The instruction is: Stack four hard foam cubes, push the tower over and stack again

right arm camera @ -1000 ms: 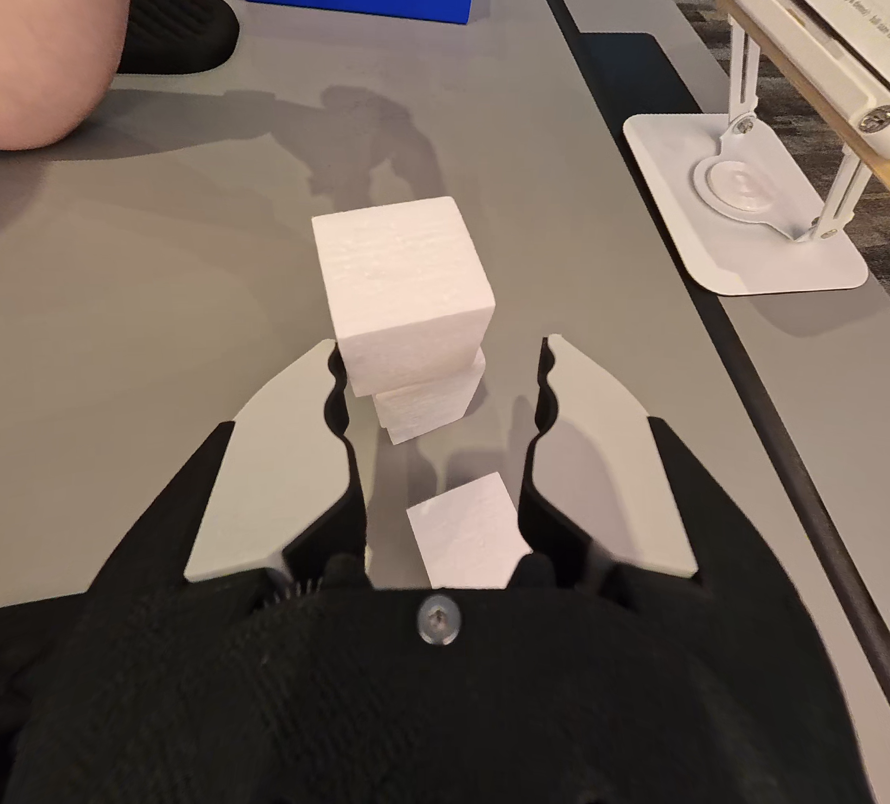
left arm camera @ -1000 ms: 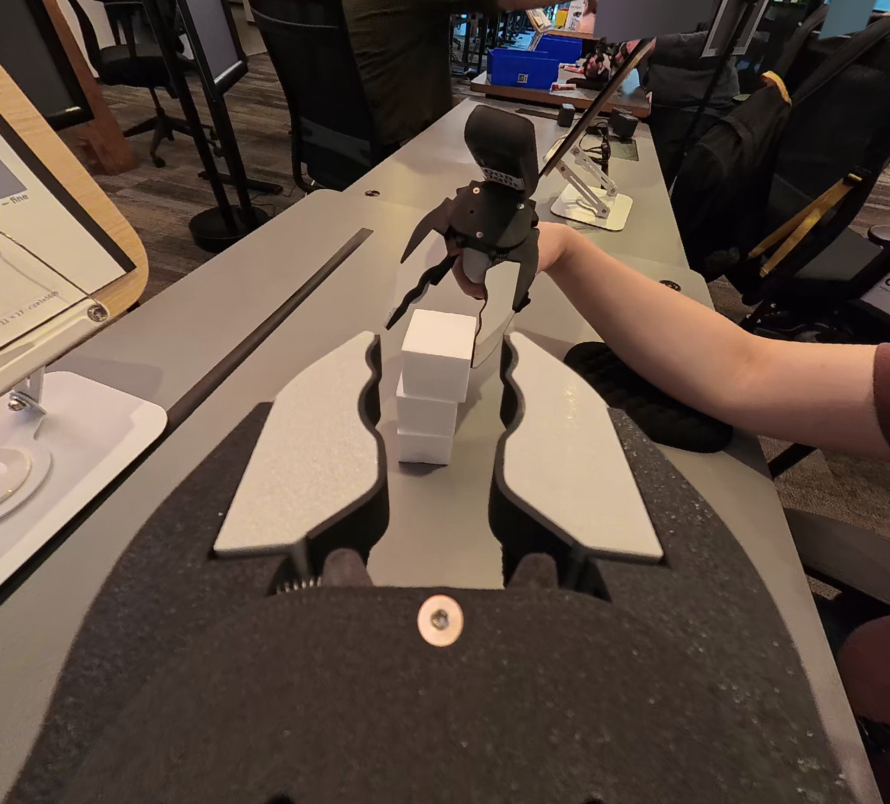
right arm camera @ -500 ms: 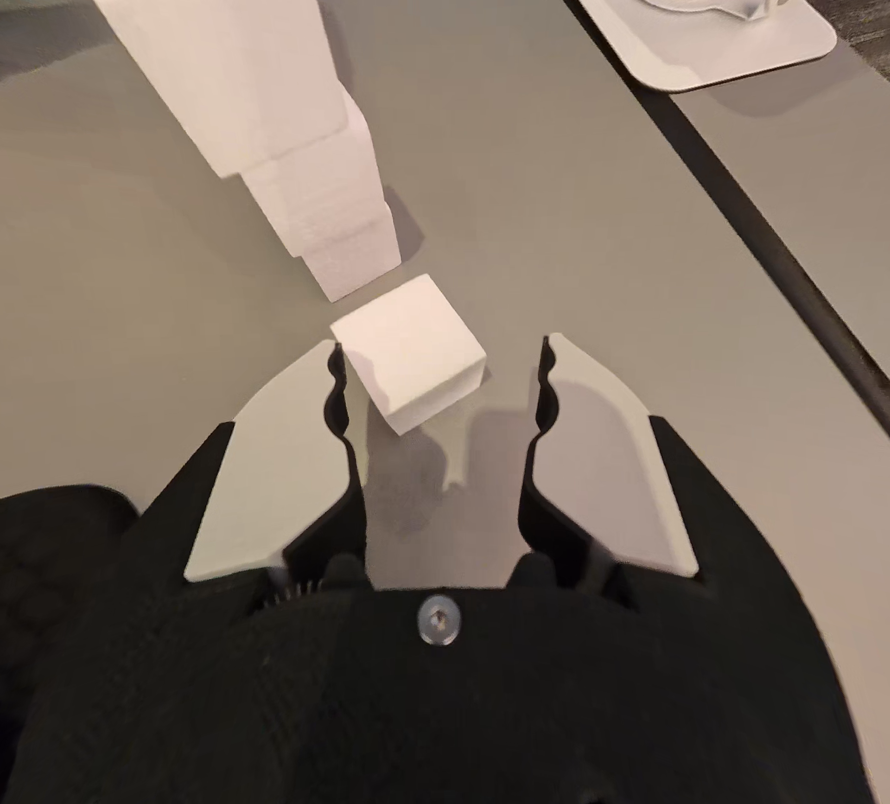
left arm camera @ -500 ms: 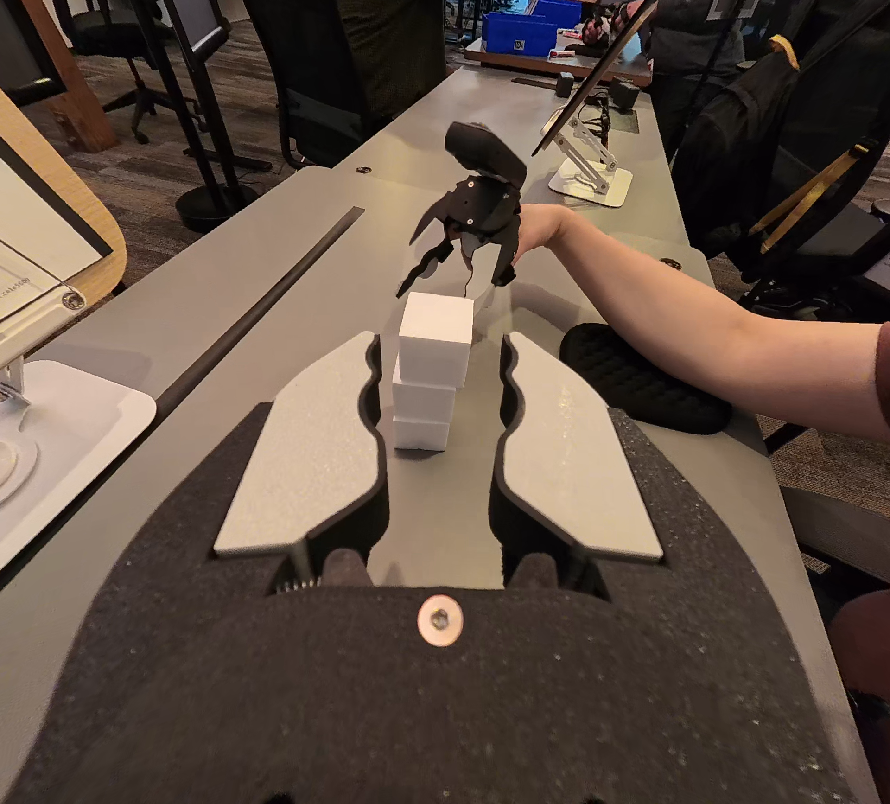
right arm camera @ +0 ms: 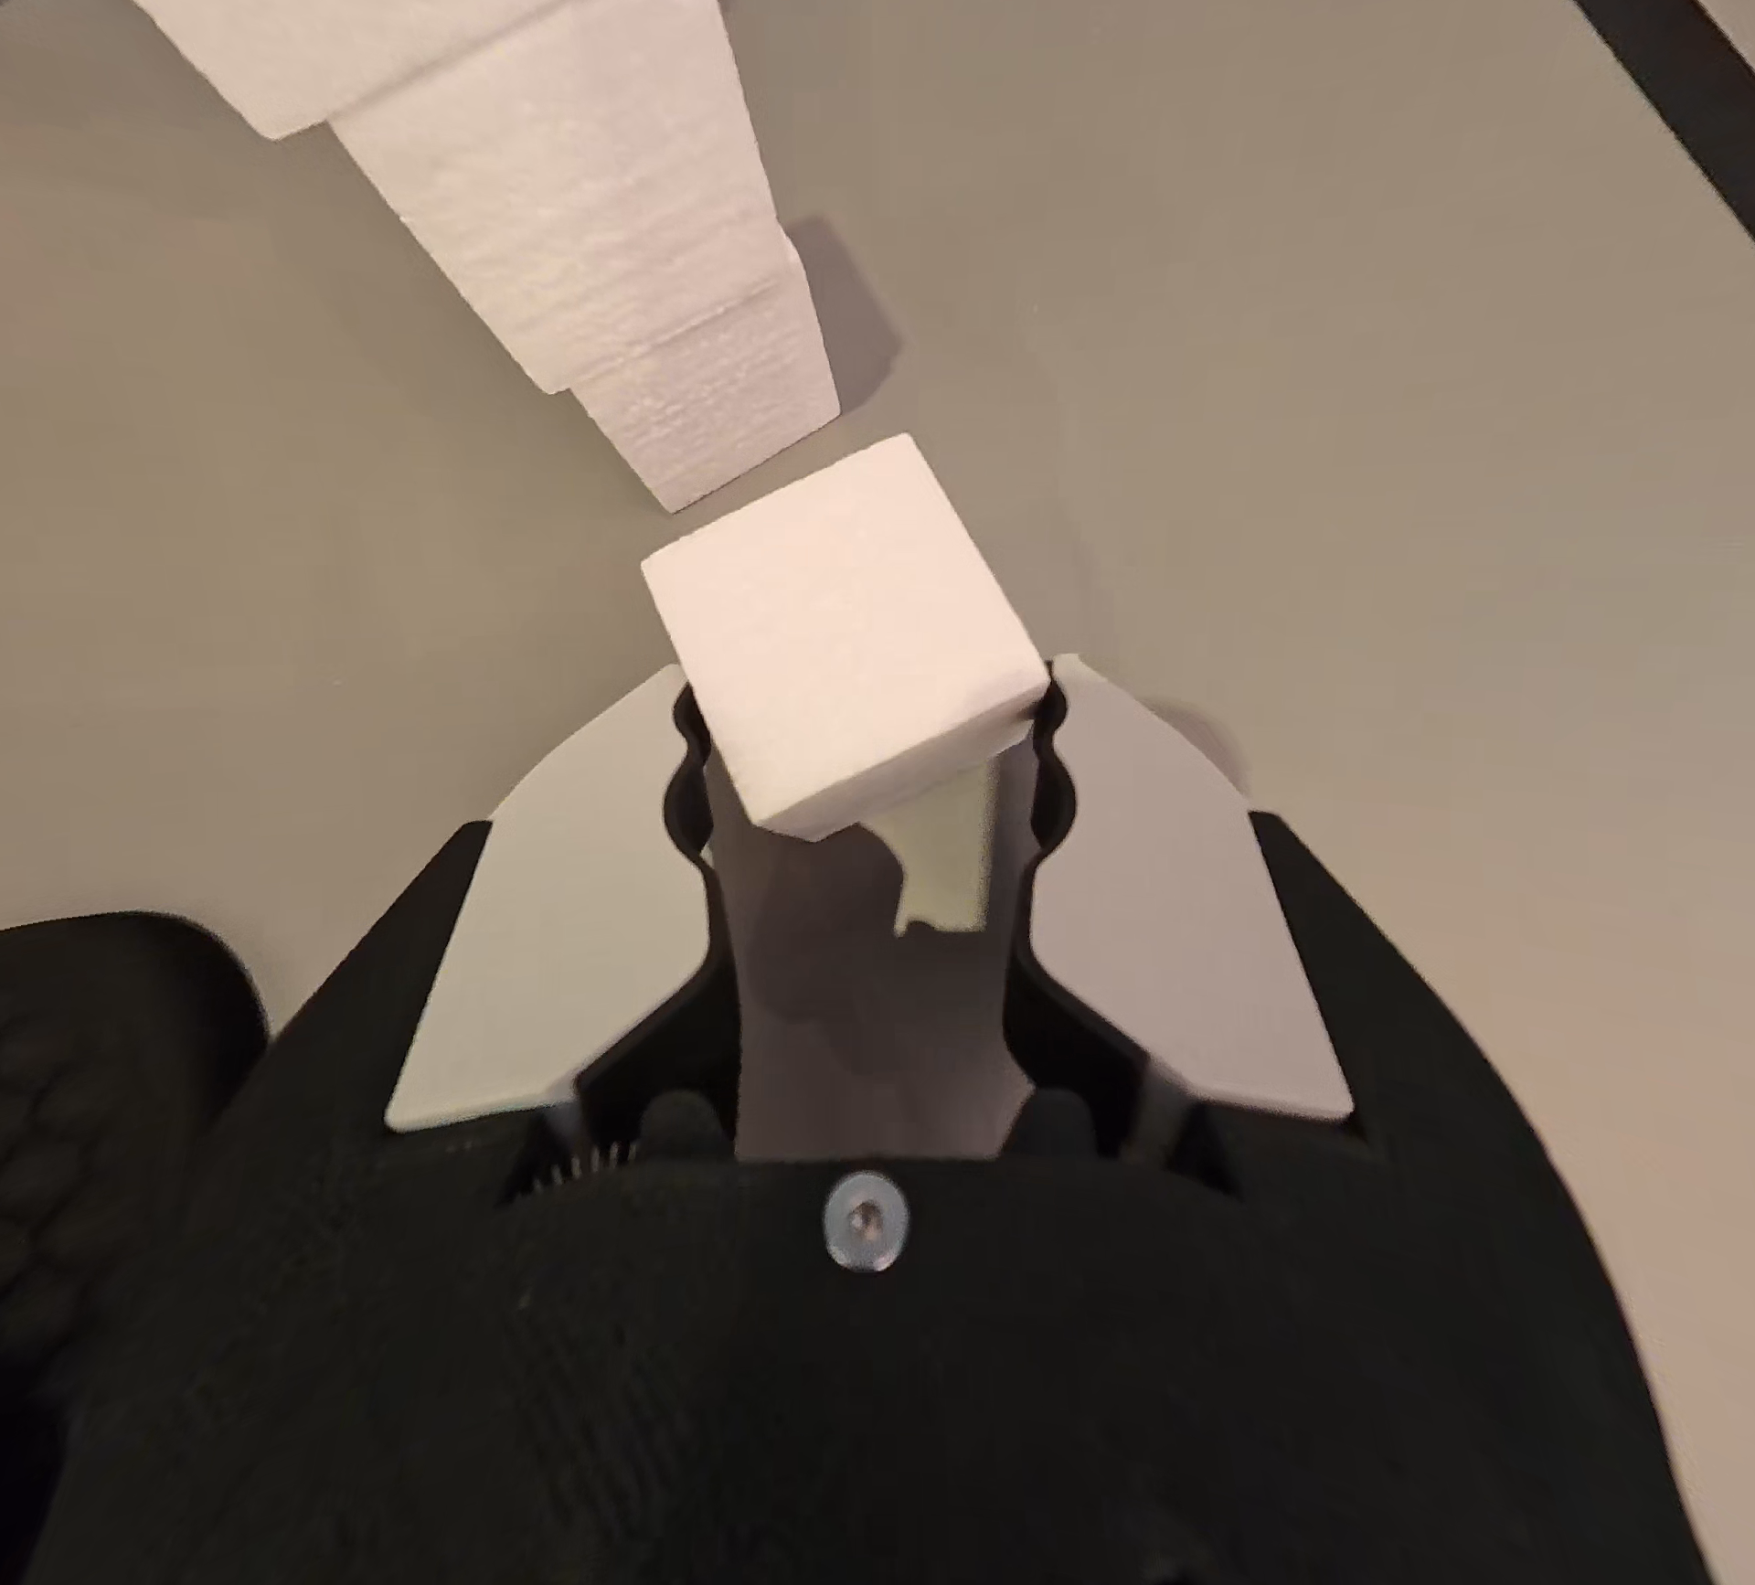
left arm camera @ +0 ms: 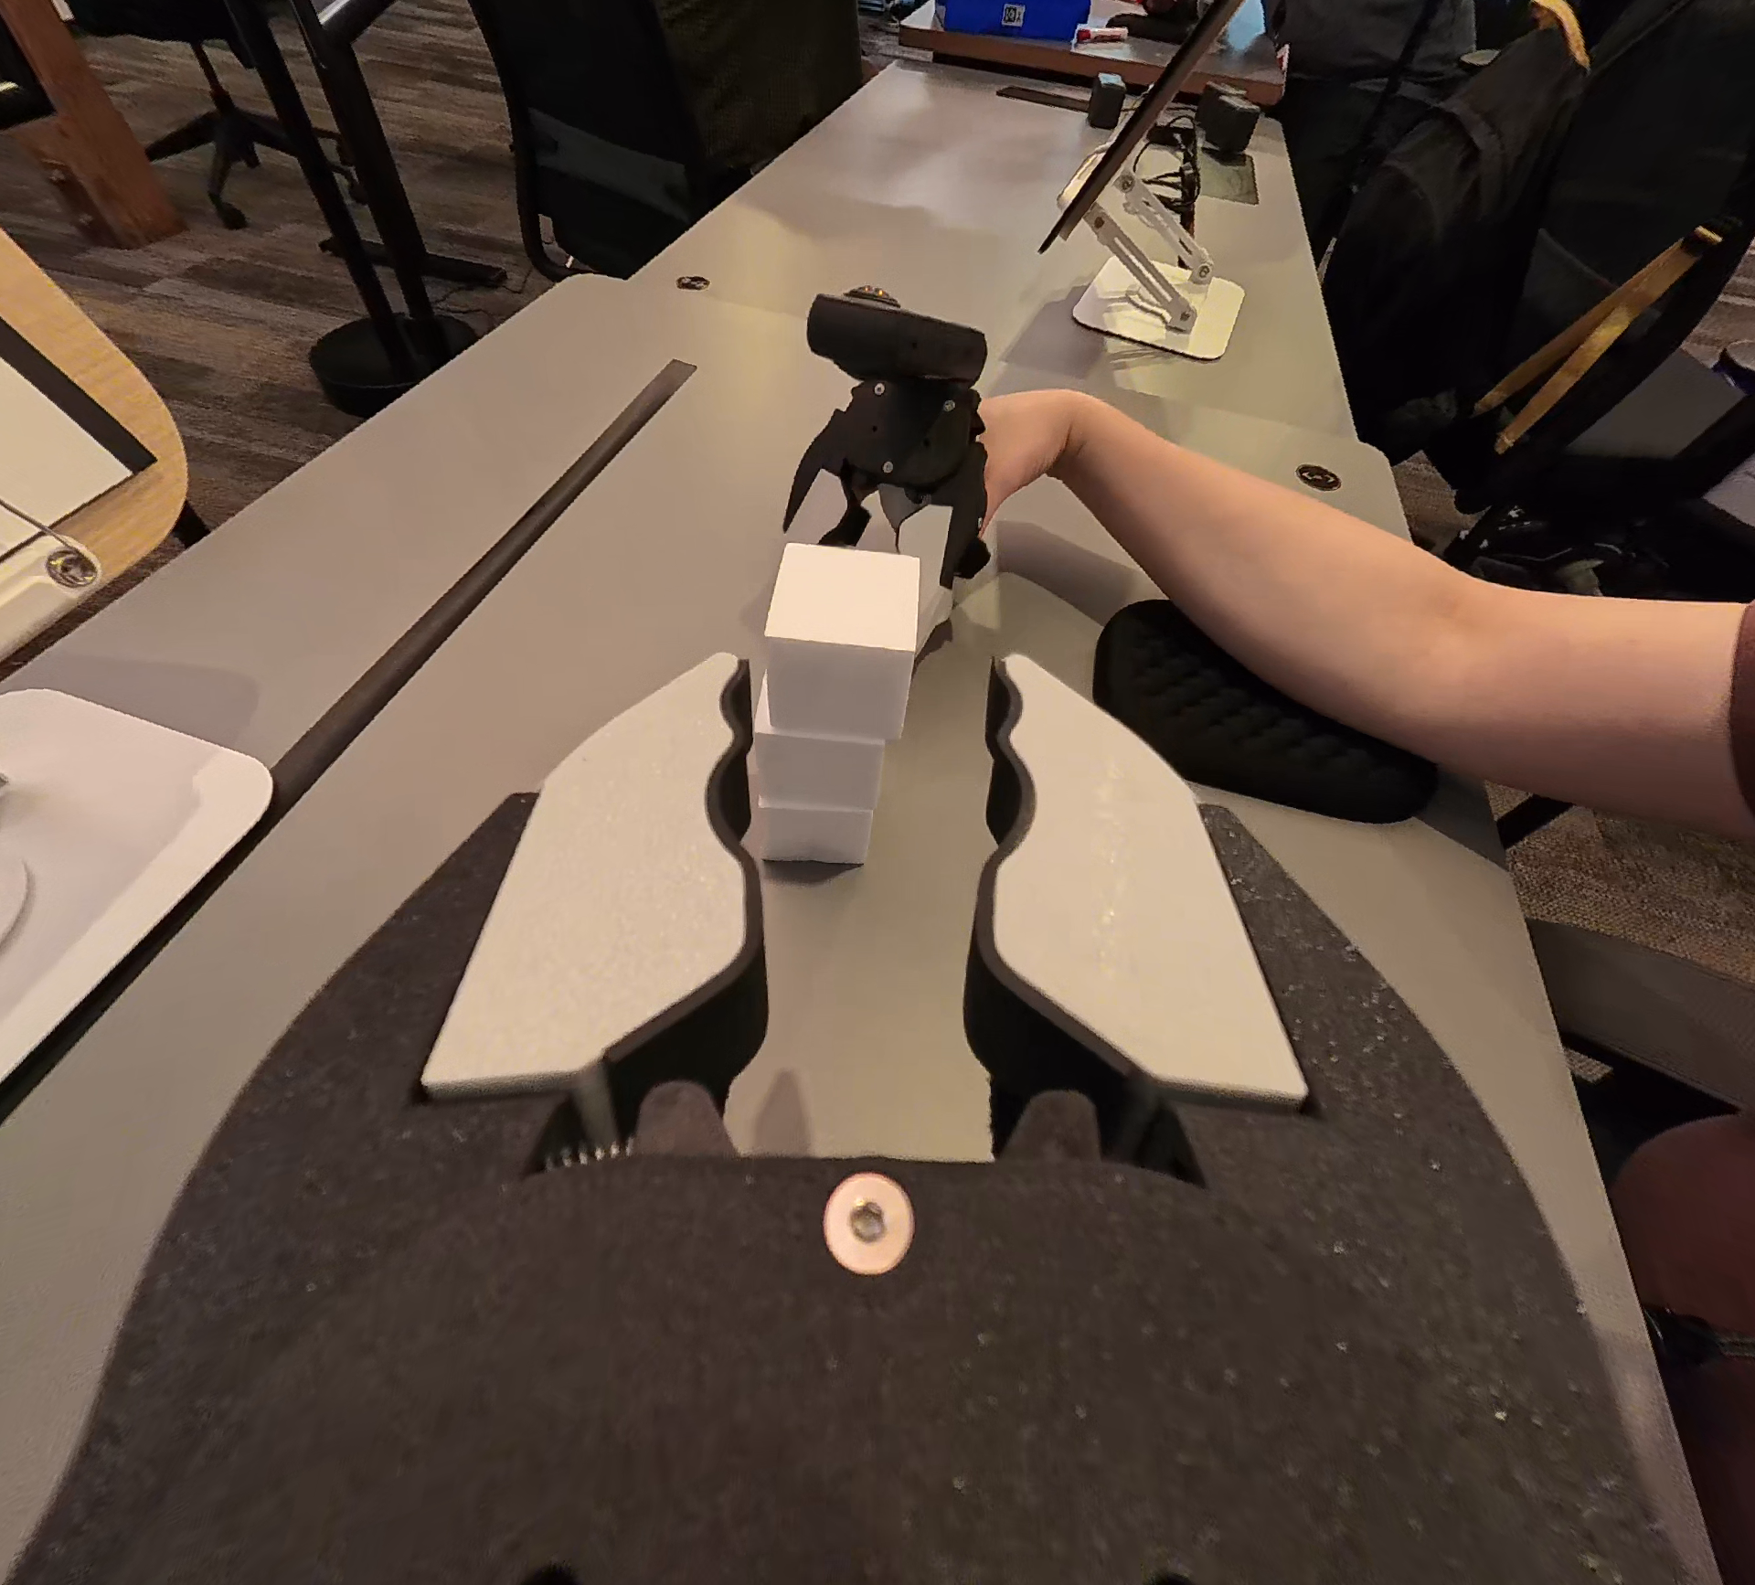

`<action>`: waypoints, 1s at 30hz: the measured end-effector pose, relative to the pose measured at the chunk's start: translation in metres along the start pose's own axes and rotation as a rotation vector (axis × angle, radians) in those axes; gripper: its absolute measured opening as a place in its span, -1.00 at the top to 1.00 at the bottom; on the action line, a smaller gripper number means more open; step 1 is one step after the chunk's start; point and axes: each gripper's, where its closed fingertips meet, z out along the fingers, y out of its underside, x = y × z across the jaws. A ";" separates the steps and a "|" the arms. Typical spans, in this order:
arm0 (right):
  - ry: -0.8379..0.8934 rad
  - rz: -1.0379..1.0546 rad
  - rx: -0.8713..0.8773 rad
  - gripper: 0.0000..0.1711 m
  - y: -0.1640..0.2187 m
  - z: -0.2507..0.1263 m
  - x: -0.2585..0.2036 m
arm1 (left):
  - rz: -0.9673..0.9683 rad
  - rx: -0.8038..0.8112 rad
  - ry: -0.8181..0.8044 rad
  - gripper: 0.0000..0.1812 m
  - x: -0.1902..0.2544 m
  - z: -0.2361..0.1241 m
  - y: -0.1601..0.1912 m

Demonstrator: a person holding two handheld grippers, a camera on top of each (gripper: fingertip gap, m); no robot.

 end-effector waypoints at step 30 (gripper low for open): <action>0.088 -0.135 0.188 0.22 -0.164 -0.059 -0.061 | -0.030 -0.019 -0.034 0.48 -0.014 -0.008 0.008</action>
